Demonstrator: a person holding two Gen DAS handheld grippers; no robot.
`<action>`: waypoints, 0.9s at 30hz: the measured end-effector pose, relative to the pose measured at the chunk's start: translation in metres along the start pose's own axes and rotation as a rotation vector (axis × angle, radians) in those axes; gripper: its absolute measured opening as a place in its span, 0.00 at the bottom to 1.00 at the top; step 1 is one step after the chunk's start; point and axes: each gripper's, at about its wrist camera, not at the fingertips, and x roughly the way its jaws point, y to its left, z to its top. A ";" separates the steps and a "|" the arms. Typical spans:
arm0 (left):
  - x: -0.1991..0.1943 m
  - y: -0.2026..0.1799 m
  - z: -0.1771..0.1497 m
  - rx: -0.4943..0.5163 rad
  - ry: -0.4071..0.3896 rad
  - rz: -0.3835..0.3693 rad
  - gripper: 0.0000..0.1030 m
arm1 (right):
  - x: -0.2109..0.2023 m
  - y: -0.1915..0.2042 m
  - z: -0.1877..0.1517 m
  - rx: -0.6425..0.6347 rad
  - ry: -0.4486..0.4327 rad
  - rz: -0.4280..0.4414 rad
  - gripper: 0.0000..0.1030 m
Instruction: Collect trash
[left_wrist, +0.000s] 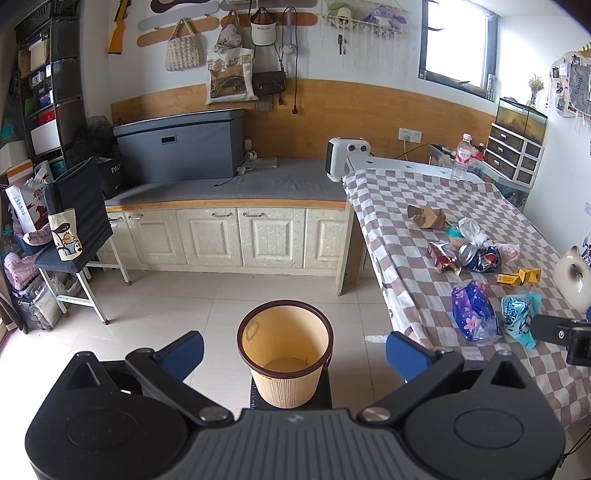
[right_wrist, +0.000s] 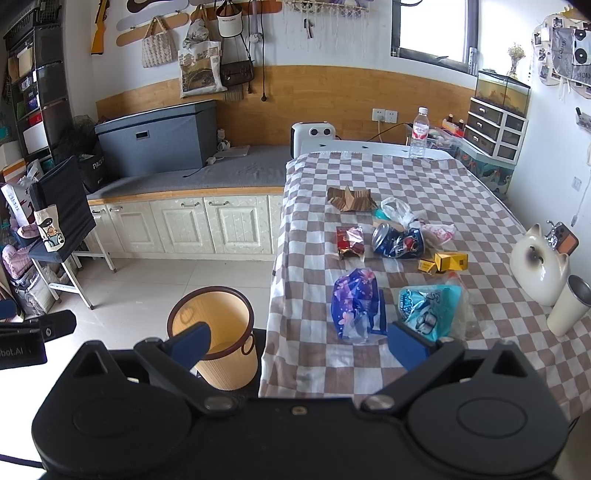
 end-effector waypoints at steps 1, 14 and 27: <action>0.000 0.000 0.000 0.000 0.000 0.000 1.00 | 0.000 0.000 0.000 0.000 0.000 0.000 1.00; 0.003 -0.013 -0.008 0.001 0.002 -0.002 1.00 | 0.001 0.000 0.000 0.000 0.002 0.001 1.00; 0.003 -0.013 -0.007 0.001 0.004 -0.003 1.00 | 0.001 0.001 0.000 0.000 0.003 0.001 1.00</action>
